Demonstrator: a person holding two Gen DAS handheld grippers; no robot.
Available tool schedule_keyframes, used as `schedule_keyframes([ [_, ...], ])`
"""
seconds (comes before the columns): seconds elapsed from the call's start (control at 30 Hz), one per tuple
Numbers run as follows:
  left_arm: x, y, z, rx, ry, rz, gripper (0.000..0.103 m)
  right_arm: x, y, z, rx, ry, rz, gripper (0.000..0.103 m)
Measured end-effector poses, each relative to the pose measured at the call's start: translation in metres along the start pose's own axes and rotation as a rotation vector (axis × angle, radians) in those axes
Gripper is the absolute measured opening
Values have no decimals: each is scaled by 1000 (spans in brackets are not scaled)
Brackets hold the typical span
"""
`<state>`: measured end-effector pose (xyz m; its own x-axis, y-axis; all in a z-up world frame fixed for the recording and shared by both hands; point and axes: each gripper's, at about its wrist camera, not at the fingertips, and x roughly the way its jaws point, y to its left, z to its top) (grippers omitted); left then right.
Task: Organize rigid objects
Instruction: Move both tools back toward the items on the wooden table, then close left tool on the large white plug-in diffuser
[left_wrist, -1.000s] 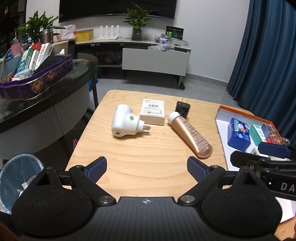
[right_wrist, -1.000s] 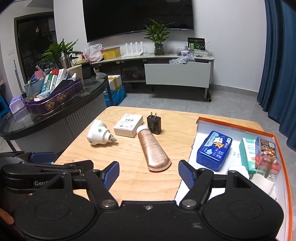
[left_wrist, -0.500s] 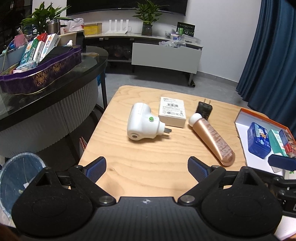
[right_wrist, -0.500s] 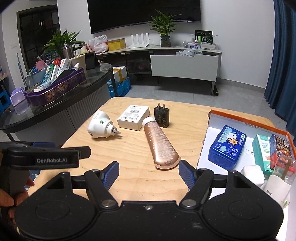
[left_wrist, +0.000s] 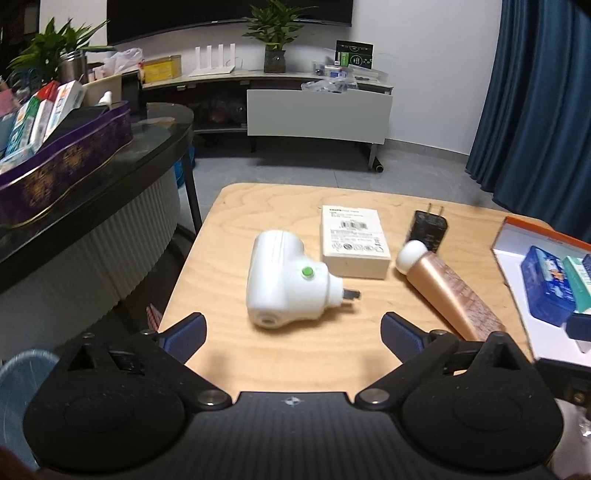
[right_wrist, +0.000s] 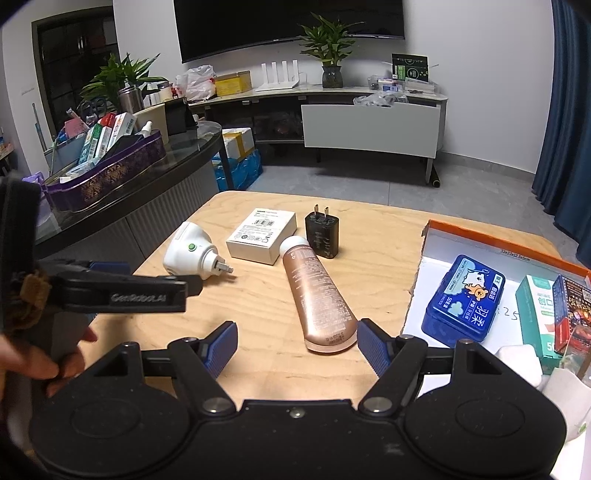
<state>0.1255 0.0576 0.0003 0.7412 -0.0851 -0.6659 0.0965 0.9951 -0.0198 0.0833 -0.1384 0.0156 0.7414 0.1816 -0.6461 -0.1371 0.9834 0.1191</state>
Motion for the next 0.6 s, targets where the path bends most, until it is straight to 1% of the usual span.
schedule_keyframes([
  [0.23, 28, 5, 10, 36, -4, -50, 103, 14, -2, 5, -1, 9, 1, 85],
  [0.3, 37, 5, 10, 55, 13, -67, 103, 20, -4, 8, 1, 15, 1, 85],
  [0.33, 41, 4, 10, 61, 21, -68, 103, 22, -4, 9, 2, 18, 0, 85],
  [0.43, 48, 3, 8, 83, 9, -49, 103, 32, -6, 12, 5, 30, 0, 85],
  [0.5, 50, 6, 7, 72, -4, -75, 97, 40, -6, 15, 4, 39, 3, 85],
  [0.53, 50, 7, 7, 70, -13, -79, 91, 43, -6, 17, 1, 44, 6, 85],
  [0.57, 49, 6, 6, 77, -22, -77, 87, 48, -5, 18, -4, 47, 10, 85],
  [0.6, 48, 6, 6, 86, -25, -78, 87, 52, -4, 19, -11, 52, 13, 85],
])
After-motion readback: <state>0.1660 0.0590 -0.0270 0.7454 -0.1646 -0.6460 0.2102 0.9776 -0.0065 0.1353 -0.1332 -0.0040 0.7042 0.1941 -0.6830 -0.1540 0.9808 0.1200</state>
